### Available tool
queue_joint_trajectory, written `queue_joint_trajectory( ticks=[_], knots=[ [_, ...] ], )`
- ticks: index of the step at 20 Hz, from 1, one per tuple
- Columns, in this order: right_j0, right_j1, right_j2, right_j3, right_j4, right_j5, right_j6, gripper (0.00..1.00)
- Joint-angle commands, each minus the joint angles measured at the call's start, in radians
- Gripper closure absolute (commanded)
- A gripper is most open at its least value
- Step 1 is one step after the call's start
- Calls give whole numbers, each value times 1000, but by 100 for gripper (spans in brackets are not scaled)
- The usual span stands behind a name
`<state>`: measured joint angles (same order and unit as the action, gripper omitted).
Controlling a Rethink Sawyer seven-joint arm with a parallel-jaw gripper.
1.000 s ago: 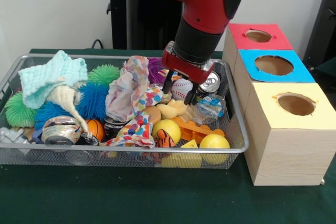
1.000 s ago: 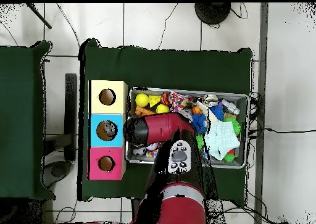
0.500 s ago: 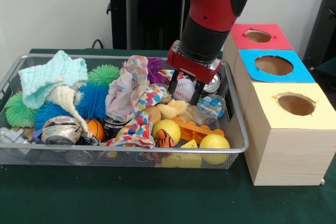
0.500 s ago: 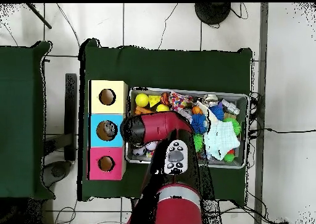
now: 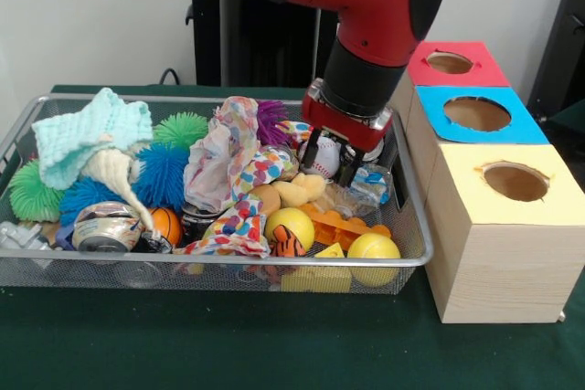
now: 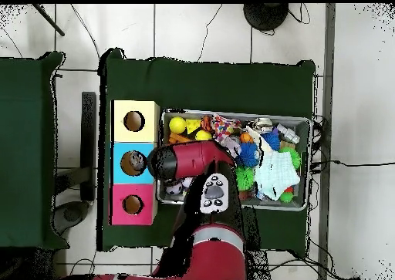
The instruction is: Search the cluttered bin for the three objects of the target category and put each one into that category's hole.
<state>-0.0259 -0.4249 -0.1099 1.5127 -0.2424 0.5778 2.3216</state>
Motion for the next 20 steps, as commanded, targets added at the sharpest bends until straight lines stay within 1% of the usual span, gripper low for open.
queue_joint_trajectory(
  ticks=[1,5,11,14,18,20],
  knots=[
    [21,97,56,-30,43,-74,144,0],
    [34,133,46,-32,50,-120,162,0],
    [53,156,31,-38,69,-135,172,0],
    [55,159,31,-37,81,-140,170,0],
    [44,156,43,-24,92,-173,165,0],
    [38,140,47,-25,94,-150,148,0]
  ],
)
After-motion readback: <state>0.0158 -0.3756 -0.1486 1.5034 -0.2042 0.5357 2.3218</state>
